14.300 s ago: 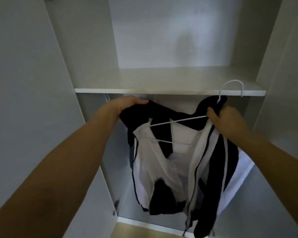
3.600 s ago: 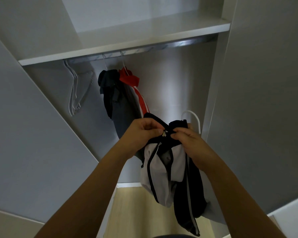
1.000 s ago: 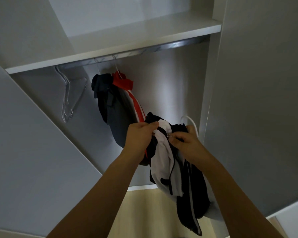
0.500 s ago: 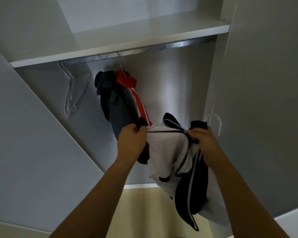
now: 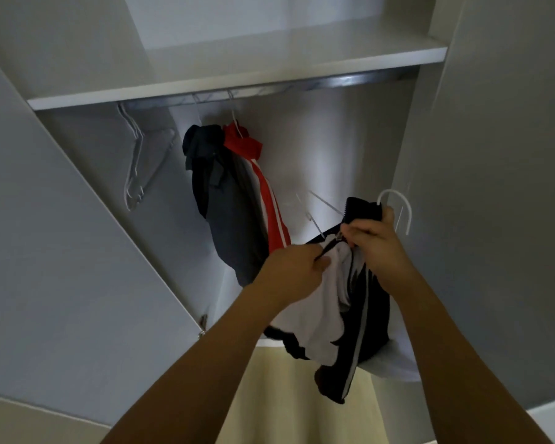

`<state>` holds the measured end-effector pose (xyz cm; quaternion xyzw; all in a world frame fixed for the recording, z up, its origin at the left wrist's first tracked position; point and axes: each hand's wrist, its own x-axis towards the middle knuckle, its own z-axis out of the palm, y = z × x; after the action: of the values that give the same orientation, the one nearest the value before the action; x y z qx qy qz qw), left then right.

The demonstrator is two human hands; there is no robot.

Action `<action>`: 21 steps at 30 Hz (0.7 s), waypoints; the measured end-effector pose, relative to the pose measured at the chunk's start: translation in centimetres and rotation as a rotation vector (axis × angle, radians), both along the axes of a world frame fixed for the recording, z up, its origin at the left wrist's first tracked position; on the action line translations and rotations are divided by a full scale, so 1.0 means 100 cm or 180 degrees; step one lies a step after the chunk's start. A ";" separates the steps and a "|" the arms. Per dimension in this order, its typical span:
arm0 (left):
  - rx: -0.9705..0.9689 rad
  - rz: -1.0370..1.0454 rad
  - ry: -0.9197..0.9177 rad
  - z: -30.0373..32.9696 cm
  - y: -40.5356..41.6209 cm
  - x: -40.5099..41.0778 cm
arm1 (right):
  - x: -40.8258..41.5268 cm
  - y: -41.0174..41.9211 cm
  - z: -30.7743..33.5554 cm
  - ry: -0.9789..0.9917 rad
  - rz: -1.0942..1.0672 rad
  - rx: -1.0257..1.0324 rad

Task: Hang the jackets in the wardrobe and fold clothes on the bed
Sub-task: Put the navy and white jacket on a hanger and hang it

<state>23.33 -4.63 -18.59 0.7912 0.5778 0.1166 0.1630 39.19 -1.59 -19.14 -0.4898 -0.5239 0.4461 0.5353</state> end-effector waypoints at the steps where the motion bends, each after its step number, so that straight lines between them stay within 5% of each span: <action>1: -0.0132 -0.0068 -0.0063 -0.002 -0.002 -0.003 | 0.004 0.001 0.001 -0.0133 -0.0062 0.0032; 6: -0.1428 -0.0051 0.0220 -0.019 -0.007 -0.041 | 0.028 0.015 -0.004 -0.0672 -0.0365 0.0079; 11: -0.1878 -0.0315 0.1048 -0.017 0.002 -0.041 | 0.013 0.013 0.005 -0.0908 -0.0099 0.0201; 16: -0.0861 -0.0120 -0.0902 0.015 0.014 0.007 | 0.012 0.012 0.025 -0.0741 -0.0121 0.0498; 21: -0.1070 -0.0507 -0.0763 0.008 0.012 0.008 | 0.031 0.013 0.034 -0.1302 -0.0295 0.0749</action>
<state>24.17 -3.40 -17.83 0.7765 0.5014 0.0985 0.3687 42.30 -0.25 -15.70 -0.5278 -0.6468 0.2485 0.4913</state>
